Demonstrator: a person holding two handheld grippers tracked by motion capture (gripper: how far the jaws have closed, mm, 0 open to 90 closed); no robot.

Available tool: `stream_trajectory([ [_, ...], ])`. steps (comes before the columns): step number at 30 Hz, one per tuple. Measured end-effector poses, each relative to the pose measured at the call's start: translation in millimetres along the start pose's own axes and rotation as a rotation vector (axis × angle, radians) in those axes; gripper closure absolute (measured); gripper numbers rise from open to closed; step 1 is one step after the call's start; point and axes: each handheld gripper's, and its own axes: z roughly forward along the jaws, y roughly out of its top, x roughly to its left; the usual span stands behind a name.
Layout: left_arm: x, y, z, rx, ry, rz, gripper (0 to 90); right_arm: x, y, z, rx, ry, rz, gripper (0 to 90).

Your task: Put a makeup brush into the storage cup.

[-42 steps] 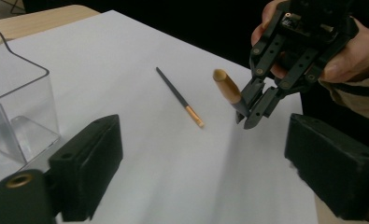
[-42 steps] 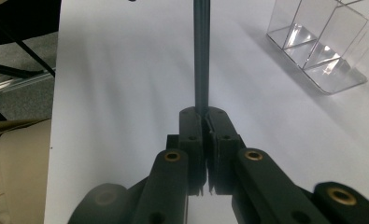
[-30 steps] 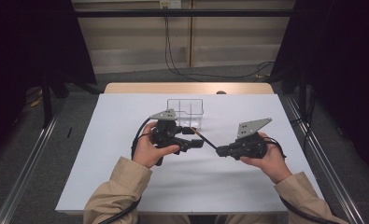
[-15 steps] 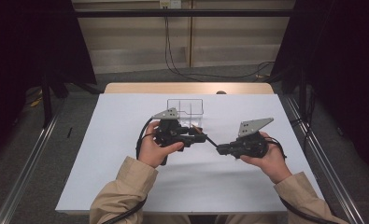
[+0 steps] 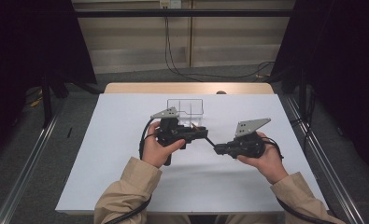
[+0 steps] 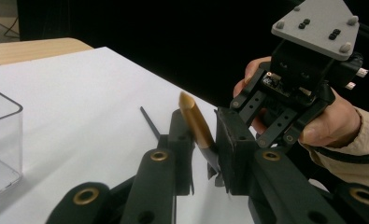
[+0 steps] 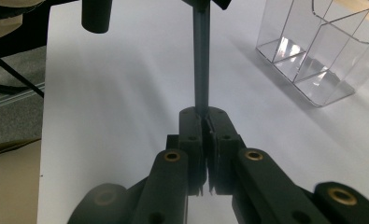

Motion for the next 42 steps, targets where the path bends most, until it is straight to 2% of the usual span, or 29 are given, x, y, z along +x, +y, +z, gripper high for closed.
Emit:
stream_trajectory([
  [16,-4.5,-2.5,7.2,-0.075,0.004,0.017,79.9,0.5,-3.0,7.5,-0.03,0.02,0.041,85.3],
  [20,-7.3,-1.6,9.2,-0.079,0.004,0.029,81.4,1.8,-2.8,10.0,-0.027,0.015,0.039,85.3],
  [23,-8.6,-0.5,10.3,-0.088,0.007,0.023,82.3,1.8,-2.1,10.8,-0.029,0.008,0.038,85.2],
  [30,-11.6,0.5,11.8,-0.112,0.013,0.042,82.8,2.6,-0.8,12.2,-0.048,0.009,0.058,85.2],
  [42,-13.5,0.0,10.5,-0.146,0.021,0.061,82.9,3.8,0.4,18.1,-0.089,0.027,0.075,84.9],
])
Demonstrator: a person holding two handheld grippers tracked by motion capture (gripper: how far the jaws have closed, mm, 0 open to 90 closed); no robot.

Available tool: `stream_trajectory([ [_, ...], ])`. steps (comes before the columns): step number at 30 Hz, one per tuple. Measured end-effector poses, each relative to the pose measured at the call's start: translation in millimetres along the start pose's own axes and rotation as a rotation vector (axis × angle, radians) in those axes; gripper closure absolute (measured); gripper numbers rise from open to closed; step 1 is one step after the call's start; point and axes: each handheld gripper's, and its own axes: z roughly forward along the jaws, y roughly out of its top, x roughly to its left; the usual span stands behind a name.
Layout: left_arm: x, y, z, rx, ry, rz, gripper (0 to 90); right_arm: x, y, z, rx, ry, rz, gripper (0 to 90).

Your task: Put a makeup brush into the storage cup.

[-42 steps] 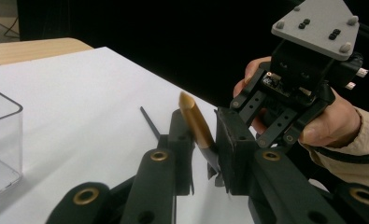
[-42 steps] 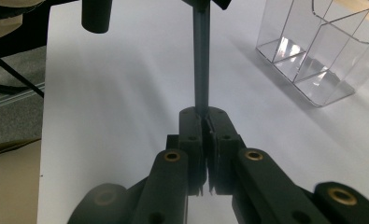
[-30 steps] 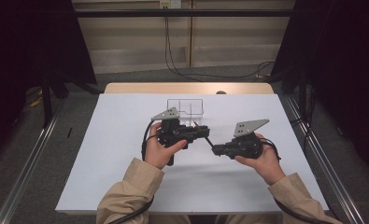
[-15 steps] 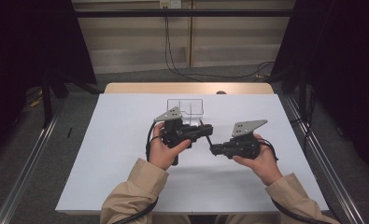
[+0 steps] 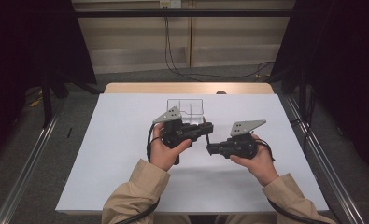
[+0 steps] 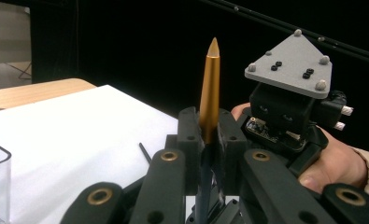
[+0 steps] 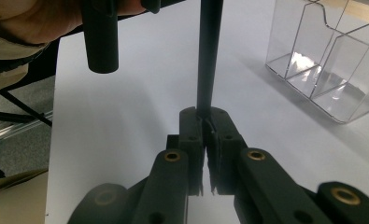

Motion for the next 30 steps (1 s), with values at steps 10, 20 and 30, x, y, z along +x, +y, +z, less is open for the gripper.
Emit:
stream_trajectory([
  [10,-1.1,0.6,-2.3,-0.015,0.012,0.011,83.0,0.7,0.4,0.3,-0.021,0.004,0.003,83.5],
  [20,-1.5,1.1,-4.6,-0.023,0.024,0.018,83.1,1.1,0.2,-3.1,-0.066,-0.013,0.005,75.5],
  [30,-1.3,2.0,-11.7,-0.023,0.038,0.037,83.0,-2.0,-6.2,-14.8,-0.15,-0.056,0.022,54.9],
])
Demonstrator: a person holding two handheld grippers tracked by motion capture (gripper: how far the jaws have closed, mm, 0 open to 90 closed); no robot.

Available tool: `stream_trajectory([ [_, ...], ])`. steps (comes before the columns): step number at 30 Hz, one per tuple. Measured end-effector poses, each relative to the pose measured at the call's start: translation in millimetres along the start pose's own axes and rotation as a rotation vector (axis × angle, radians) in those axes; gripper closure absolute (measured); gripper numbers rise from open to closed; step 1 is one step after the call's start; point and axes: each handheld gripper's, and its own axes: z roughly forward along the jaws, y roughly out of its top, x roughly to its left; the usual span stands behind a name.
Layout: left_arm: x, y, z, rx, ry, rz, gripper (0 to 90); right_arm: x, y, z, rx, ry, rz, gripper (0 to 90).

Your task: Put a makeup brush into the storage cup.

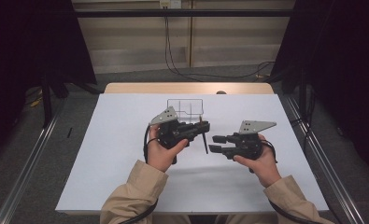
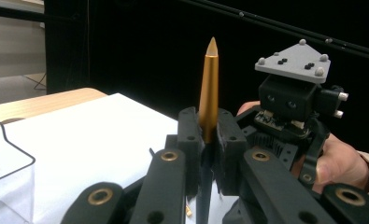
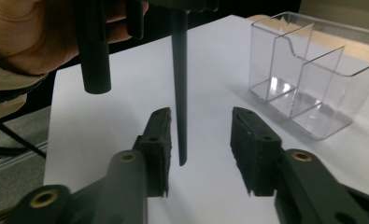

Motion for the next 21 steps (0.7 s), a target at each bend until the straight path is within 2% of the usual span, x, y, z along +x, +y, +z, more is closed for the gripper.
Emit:
stream_trajectory([
  [6,2.1,-1.0,-7.6,-0.006,0.015,0.004,83.1,-1.8,-4.1,-8.0,-0.037,-0.019,-0.009,43.6],
  [12,3.0,0.8,-14.0,-0.004,0.028,0.015,83.1,-3.8,-7.3,-13.7,-0.064,-0.026,0.006,33.2],
  [21,6.1,-2.6,-19.9,0.001,0.039,0.019,83.0,-5.5,-11.5,-19.9,-0.056,-0.032,-0.005,20.4],
])
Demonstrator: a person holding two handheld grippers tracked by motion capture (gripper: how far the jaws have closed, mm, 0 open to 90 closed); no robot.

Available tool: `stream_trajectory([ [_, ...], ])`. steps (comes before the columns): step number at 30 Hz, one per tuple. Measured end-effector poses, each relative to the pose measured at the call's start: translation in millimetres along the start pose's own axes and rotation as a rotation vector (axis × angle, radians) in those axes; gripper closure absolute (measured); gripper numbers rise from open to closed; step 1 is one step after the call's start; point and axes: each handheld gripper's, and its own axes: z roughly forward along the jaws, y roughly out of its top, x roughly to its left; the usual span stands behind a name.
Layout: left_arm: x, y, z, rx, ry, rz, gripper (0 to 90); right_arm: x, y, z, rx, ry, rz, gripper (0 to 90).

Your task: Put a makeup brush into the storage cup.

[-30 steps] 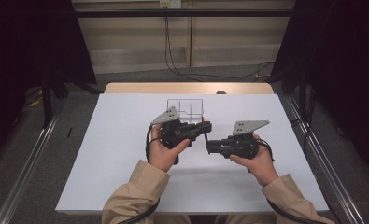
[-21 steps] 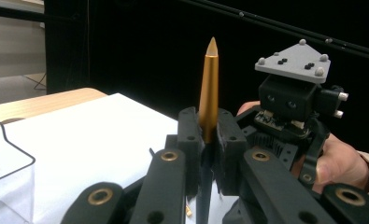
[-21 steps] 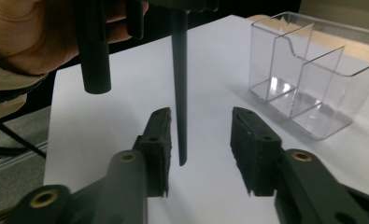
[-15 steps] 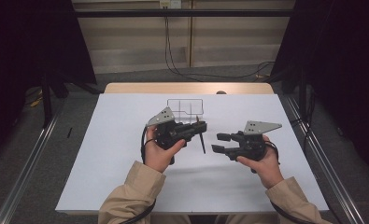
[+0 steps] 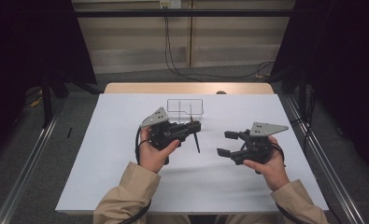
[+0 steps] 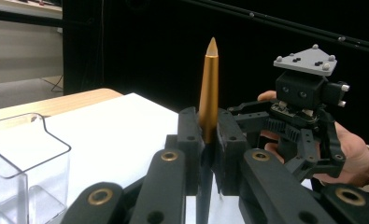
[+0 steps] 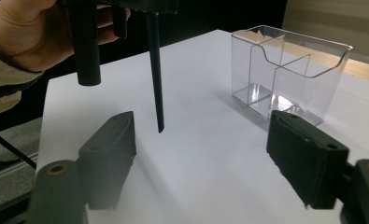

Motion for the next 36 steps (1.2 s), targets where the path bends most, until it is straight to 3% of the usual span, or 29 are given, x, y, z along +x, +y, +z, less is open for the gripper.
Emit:
stream_trajectory([
  [13,1.9,-6.7,-3.0,0.015,0.002,0.009,82.9,-3.7,-7.8,-15.1,0.003,-0.022,0.001,11.4],
  [26,1.2,-5.6,-6.8,0.016,0.015,0.025,83.0,-6.3,-13.8,-31.5,-0.011,-0.054,0.002,8.6],
  [36,1.7,-4.7,-11.4,0.019,0.029,0.037,83.0,-5.9,-17.1,-38.8,-0.009,-0.046,-0.021,5.0],
])
